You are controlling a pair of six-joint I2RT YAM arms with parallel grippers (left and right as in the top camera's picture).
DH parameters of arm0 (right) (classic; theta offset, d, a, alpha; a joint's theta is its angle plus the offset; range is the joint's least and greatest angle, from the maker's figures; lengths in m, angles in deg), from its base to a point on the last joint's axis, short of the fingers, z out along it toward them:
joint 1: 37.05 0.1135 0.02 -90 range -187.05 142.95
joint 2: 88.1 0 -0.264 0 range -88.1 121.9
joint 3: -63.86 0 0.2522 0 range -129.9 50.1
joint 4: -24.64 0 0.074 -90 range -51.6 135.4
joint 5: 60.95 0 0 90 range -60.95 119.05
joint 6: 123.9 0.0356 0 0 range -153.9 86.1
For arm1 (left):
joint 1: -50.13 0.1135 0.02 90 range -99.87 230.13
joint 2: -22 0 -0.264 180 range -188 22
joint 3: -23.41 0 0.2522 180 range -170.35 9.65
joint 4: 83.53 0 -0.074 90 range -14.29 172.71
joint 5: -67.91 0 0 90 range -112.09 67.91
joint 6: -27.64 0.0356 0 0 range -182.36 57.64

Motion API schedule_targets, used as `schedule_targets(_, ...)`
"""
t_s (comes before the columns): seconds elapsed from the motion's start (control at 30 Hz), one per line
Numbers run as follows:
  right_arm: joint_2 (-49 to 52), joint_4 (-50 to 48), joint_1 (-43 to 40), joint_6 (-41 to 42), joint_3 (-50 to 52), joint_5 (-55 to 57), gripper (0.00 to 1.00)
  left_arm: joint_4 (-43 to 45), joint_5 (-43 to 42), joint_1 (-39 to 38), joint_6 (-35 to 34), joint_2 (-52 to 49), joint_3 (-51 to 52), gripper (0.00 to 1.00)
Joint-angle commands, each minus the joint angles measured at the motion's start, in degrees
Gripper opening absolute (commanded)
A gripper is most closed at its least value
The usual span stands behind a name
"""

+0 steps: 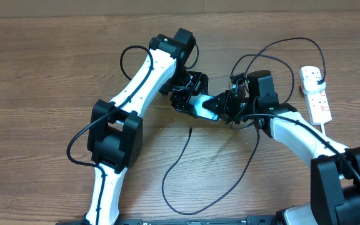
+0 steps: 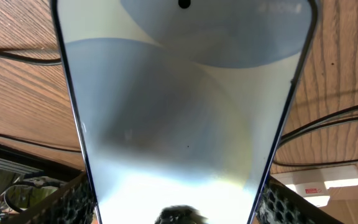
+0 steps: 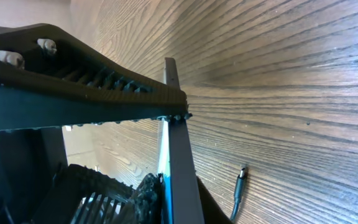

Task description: Plug charger to phone and switch on socket

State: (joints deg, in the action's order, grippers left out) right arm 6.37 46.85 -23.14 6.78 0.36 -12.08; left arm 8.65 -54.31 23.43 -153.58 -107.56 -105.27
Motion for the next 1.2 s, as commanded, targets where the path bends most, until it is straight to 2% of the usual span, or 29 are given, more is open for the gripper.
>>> schedule_targets(0.0,-0.1,-0.2,0.3,-0.5,-1.1,1.2,0.12,-0.2,-1.7,-0.7,-1.0,-0.1,-1.7,0.04)
schedule_targets(0.13,-0.1,-0.2,0.3,-0.5,-1.1,1.2,0.08,-0.2,-1.7,-0.7,-0.9,-0.1,-1.7,0.04)
schedule_targets(0.17,-0.1,-0.2,0.3,-0.5,-1.1,1.2,0.06,-0.2,-1.7,-0.7,-0.9,-0.1,-1.7,0.13)
schedule_targets(0.23,-0.1,-0.2,0.3,-0.5,-1.1,1.2,0.04,-0.2,-1.6,-0.7,-0.9,-0.1,-1.7,0.47)
schedule_targets(0.3,-0.1,-0.2,0.3,-0.5,-1.1,1.2,0.04,-0.2,-1.0,-0.7,-0.9,-0.1,-1.7,0.96)
schedule_targets(0.33,-0.1,-0.2,0.3,-0.5,-1.1,1.2,0.04,-0.2,-0.2,-0.7,-0.5,-0.1,-1.7,1.00)
schedule_targets(0.53,-0.1,-0.2,0.1,-0.5,-1.1,1.2,0.04,-0.1,1.1,0.2,4.6,-0.1,-1.7,1.00)
schedule_targets(0.77,-0.1,-0.2,-1.8,1.4,-1.1,1.0,0.04,-1.0,0.2,5.2,15.5,-0.1,-2.2,1.00)
schedule_targets(1.03,-0.1,-1.0,-3.9,15.5,-1.1,1.0,0.04,-2.0,-3.9,11.8,26.9,0.2,-3.3,1.00)
schedule_targets(1.17,-0.1,-1.0,-4.2,28.5,-1.1,1.0,0.04,-1.2,-3.8,13.8,30.1,0.2,-3.5,1.00)
